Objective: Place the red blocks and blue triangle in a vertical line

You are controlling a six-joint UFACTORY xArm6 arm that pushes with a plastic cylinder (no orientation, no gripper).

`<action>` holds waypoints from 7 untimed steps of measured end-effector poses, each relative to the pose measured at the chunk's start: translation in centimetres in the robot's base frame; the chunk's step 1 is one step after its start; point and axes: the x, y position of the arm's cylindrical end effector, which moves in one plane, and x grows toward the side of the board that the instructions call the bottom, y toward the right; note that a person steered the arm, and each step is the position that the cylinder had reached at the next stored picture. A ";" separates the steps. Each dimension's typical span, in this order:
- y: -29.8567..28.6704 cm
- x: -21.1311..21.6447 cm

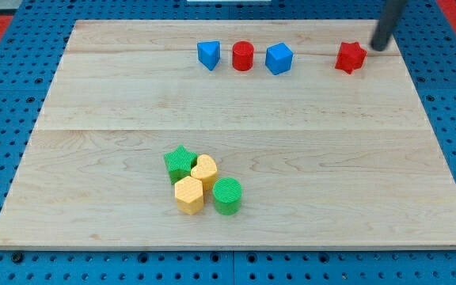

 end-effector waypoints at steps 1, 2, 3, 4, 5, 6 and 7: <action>-4.6 1.1; -2.6 2.0; -2.1 4.2; -9.7 5.9; -12.3 7.2; -9.8 9.3; -13.7 10.5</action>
